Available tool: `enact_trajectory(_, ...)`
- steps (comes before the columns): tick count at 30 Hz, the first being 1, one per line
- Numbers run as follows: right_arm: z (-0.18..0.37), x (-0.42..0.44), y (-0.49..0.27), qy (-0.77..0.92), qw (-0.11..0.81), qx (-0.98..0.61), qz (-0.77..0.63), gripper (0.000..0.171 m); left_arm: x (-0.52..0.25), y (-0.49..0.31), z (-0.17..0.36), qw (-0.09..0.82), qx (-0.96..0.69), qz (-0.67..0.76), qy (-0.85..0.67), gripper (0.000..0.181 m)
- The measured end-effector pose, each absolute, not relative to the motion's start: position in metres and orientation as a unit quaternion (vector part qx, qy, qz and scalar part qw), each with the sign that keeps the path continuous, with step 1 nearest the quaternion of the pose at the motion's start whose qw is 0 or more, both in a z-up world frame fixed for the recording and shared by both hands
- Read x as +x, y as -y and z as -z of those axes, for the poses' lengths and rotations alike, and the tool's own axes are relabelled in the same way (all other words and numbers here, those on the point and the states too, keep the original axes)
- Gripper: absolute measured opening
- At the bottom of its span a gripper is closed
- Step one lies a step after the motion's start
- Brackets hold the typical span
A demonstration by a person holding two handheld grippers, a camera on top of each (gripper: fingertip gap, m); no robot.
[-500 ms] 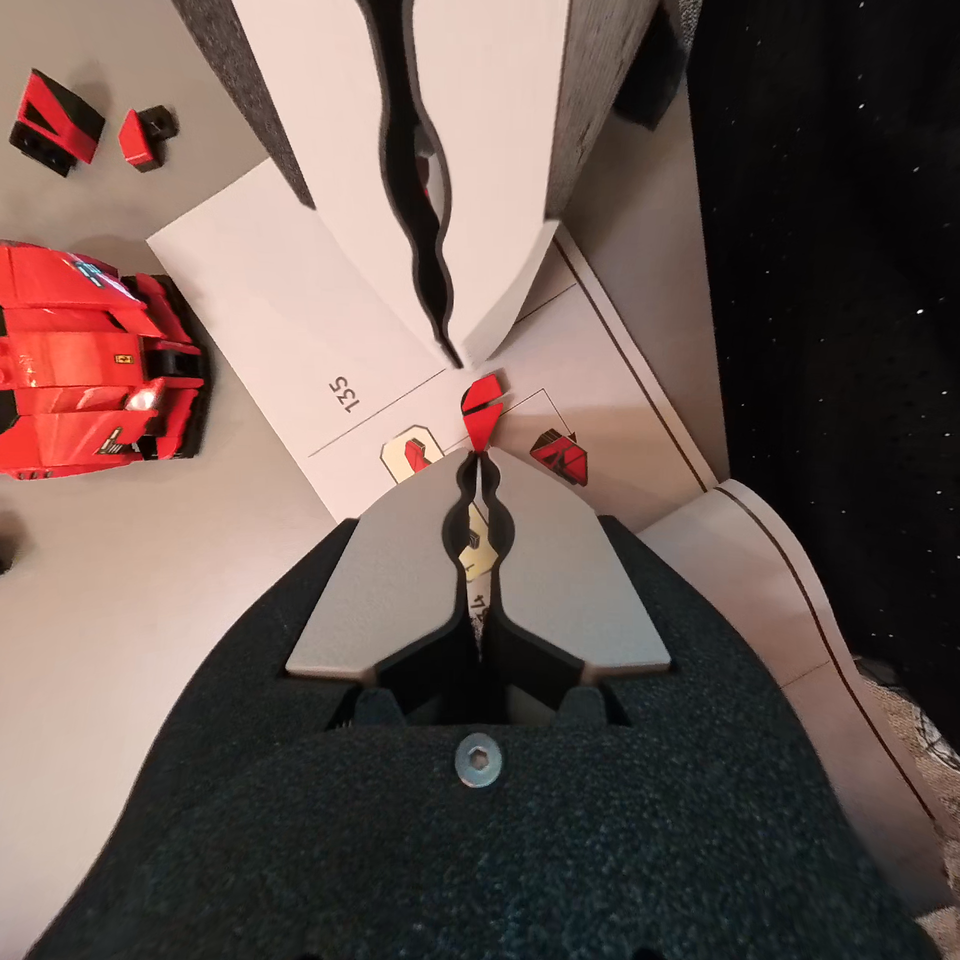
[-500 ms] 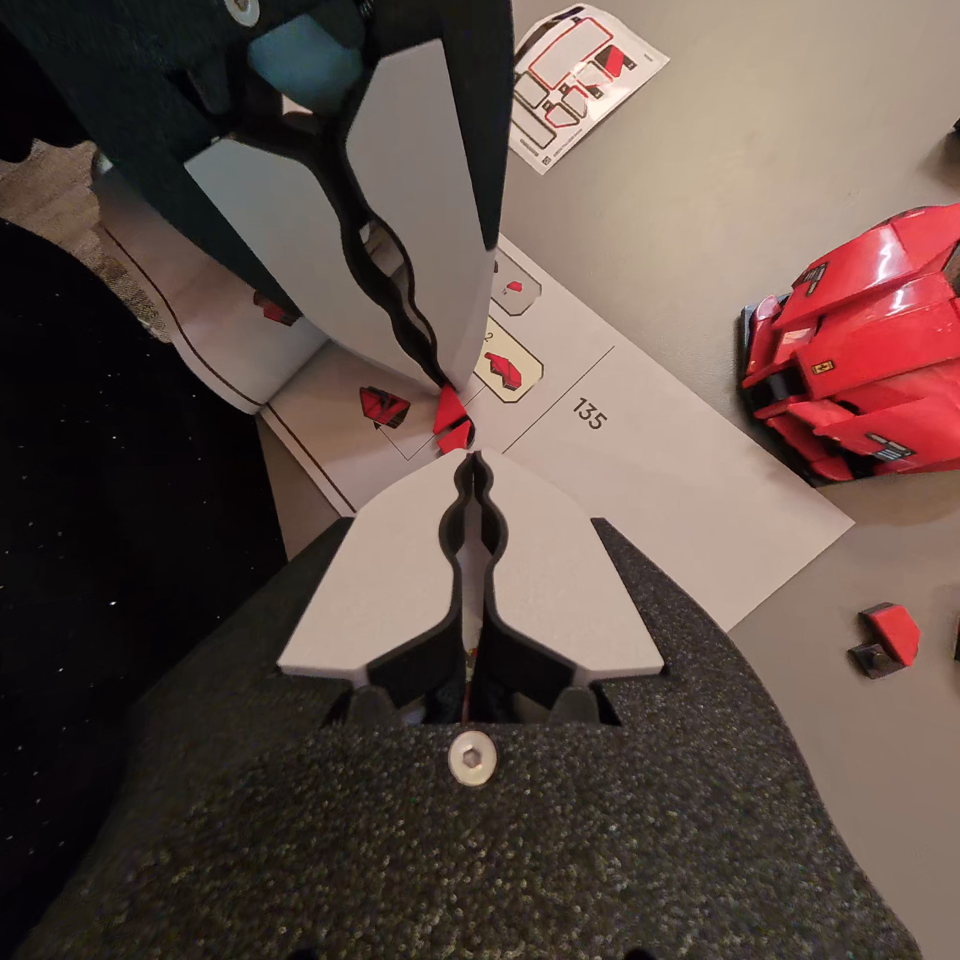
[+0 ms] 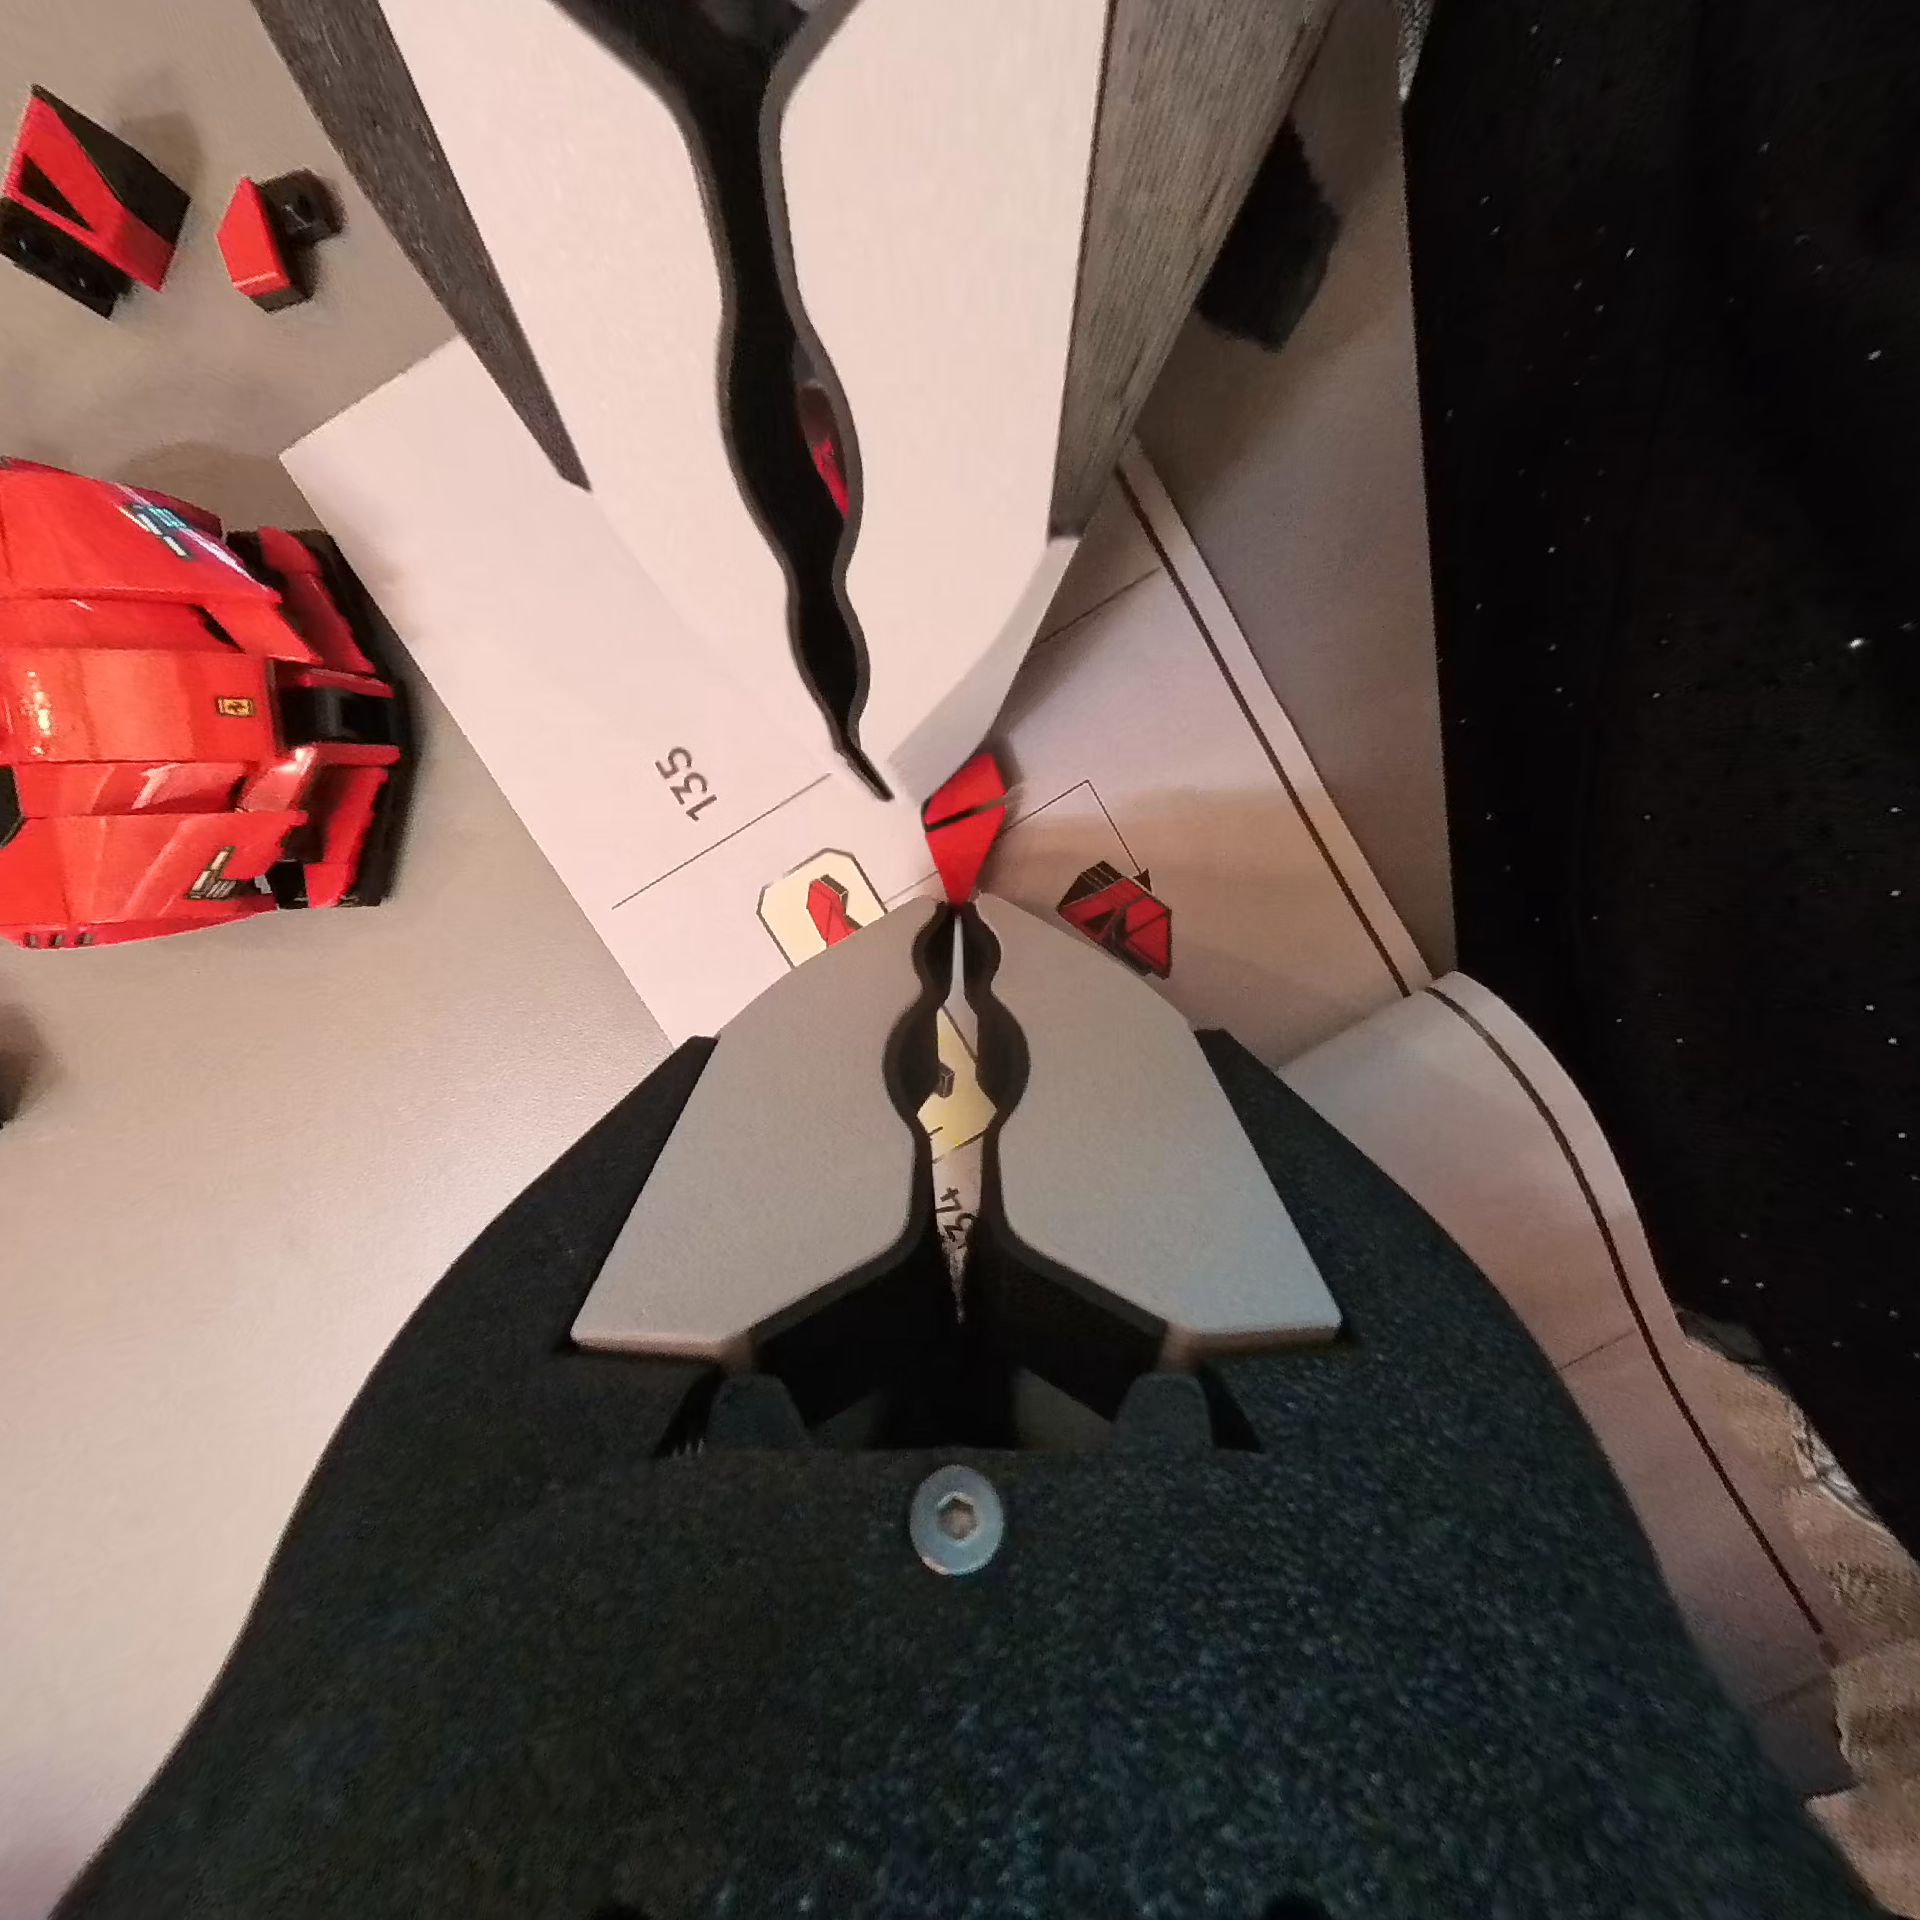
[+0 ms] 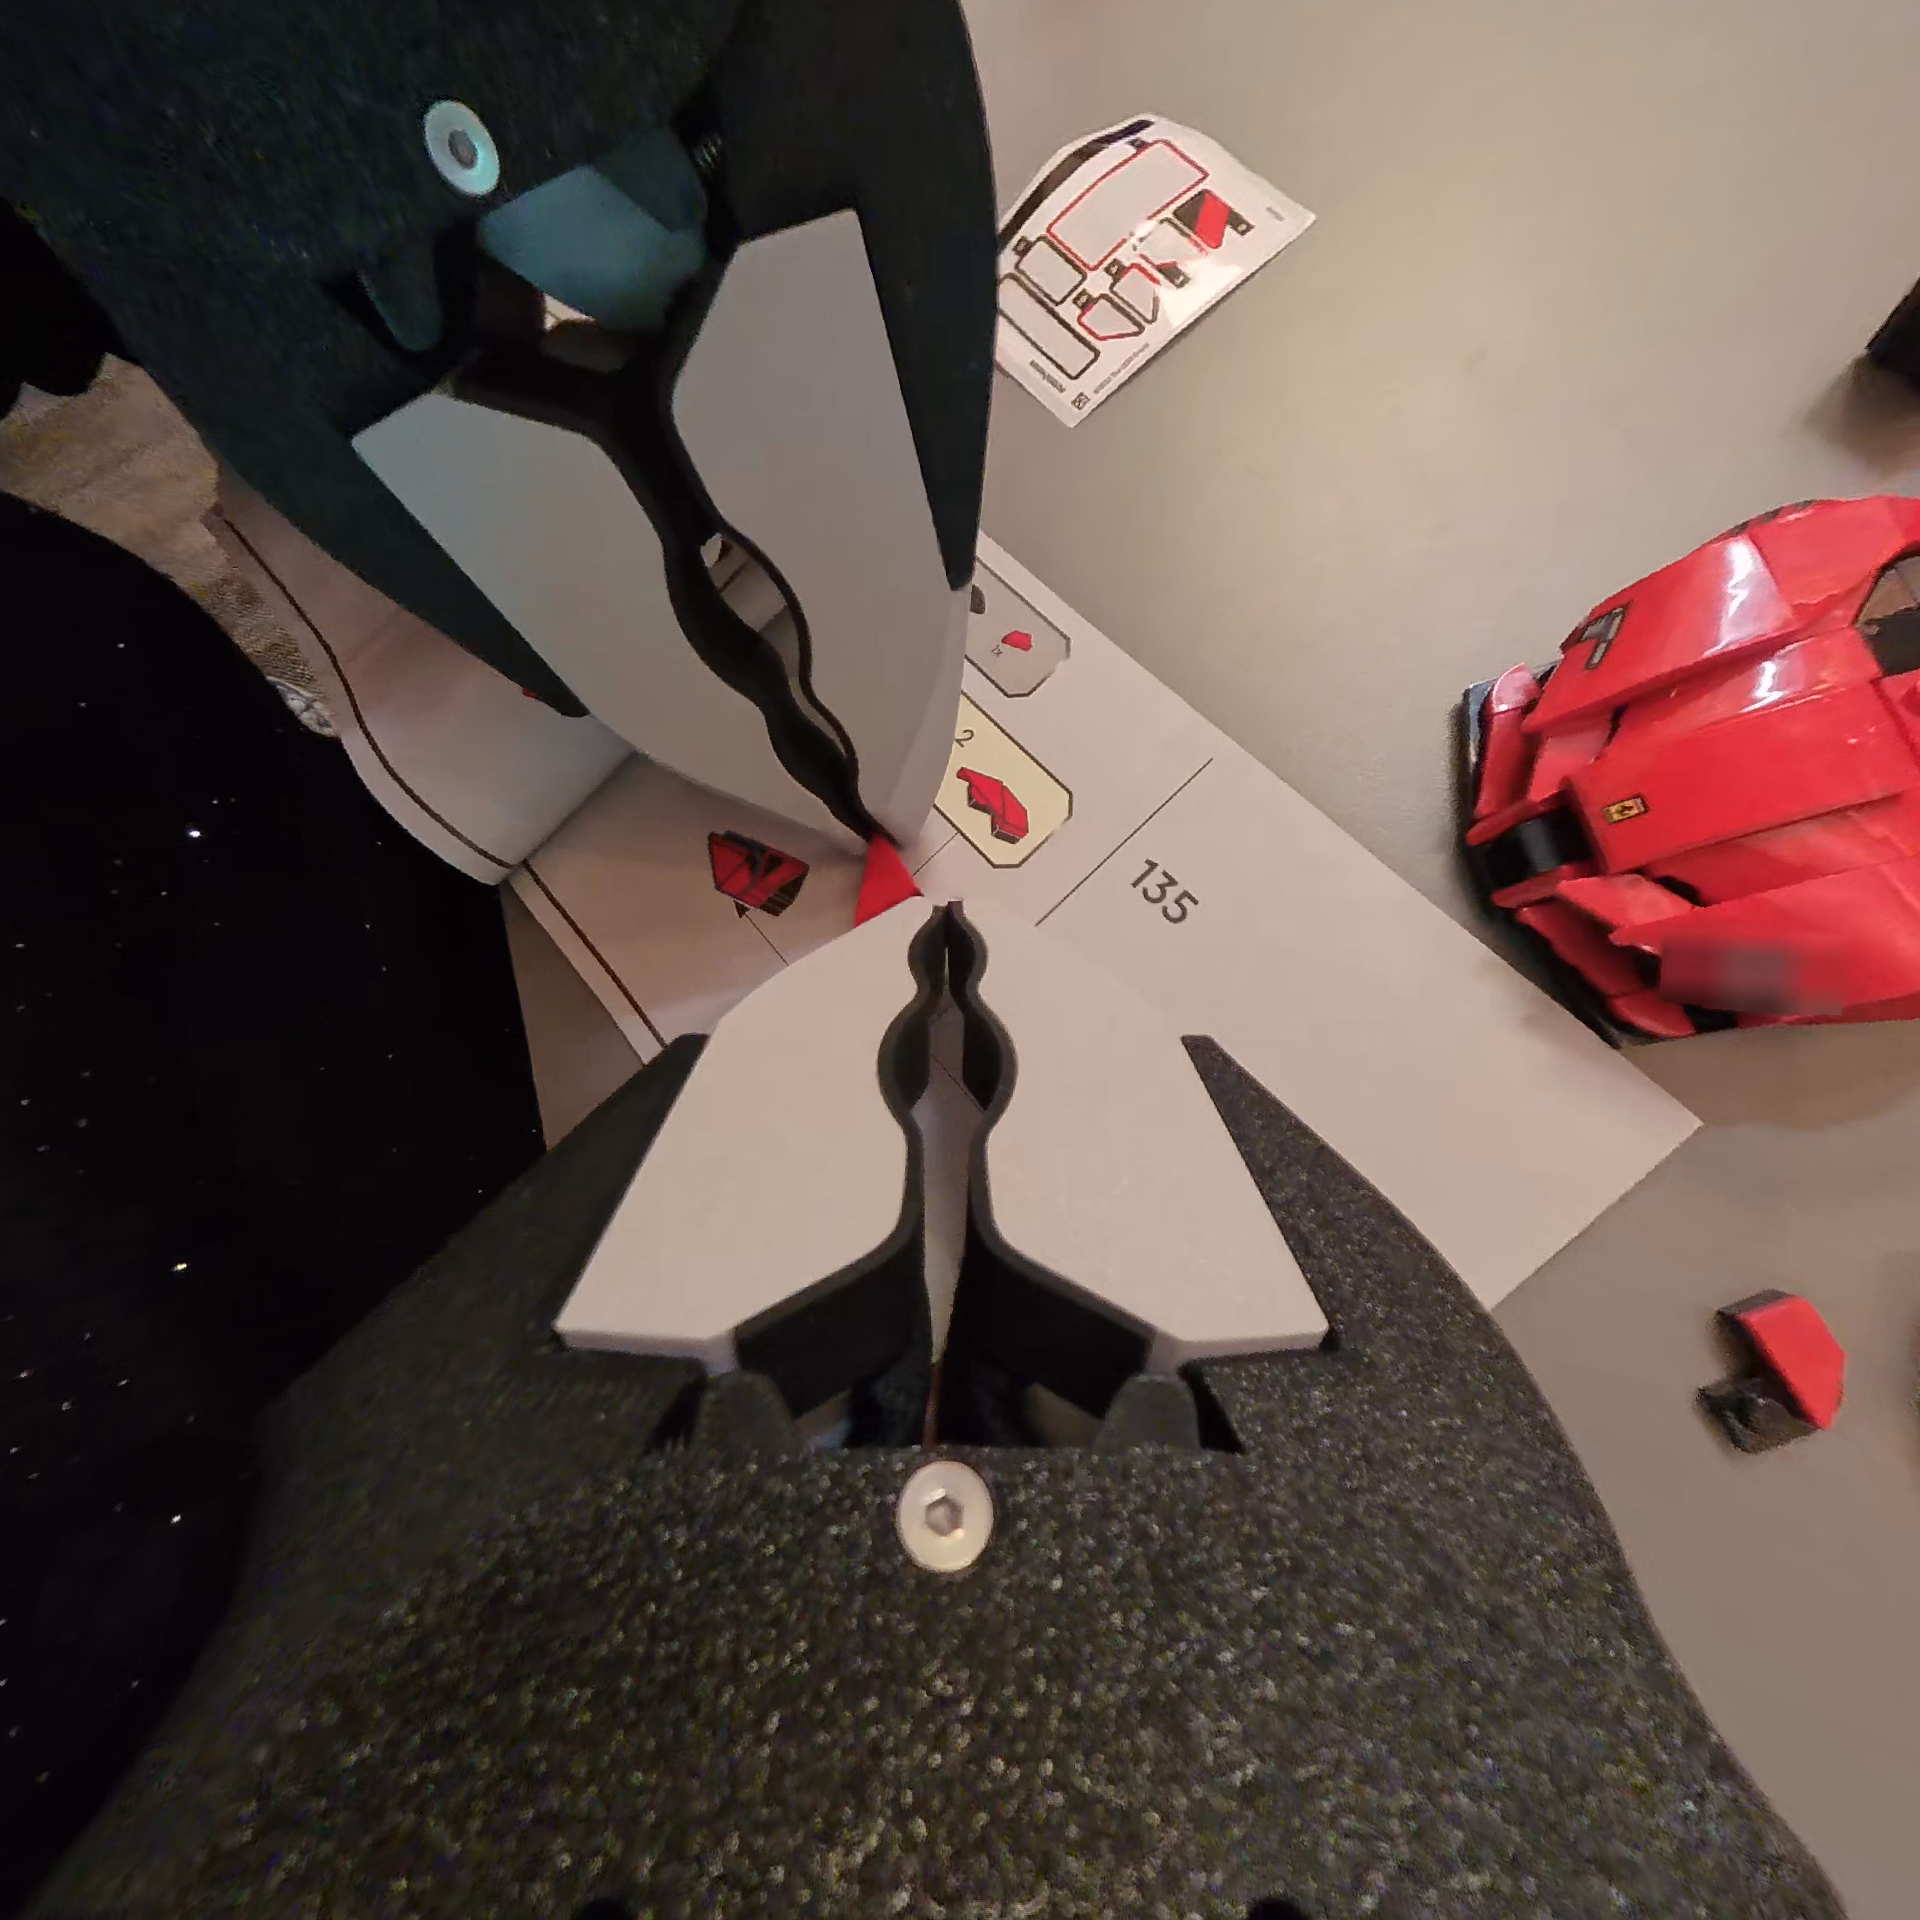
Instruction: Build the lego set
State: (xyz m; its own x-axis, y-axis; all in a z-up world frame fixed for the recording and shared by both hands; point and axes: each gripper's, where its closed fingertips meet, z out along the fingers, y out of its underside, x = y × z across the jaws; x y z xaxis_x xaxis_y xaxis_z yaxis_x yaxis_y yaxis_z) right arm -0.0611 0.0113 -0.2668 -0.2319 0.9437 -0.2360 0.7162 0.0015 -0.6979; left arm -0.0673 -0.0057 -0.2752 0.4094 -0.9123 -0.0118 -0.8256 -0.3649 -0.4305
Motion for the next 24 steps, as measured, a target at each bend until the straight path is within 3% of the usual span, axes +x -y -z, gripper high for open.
enact_trajectory(24, 0.2669, -0.0656, -0.0054, 0.658, 0.135, -0.613, -0.416, 0.005, -0.0663, 0.0061, 0.2759, 0.130, -0.827, 0.117, -0.534, 0.002)
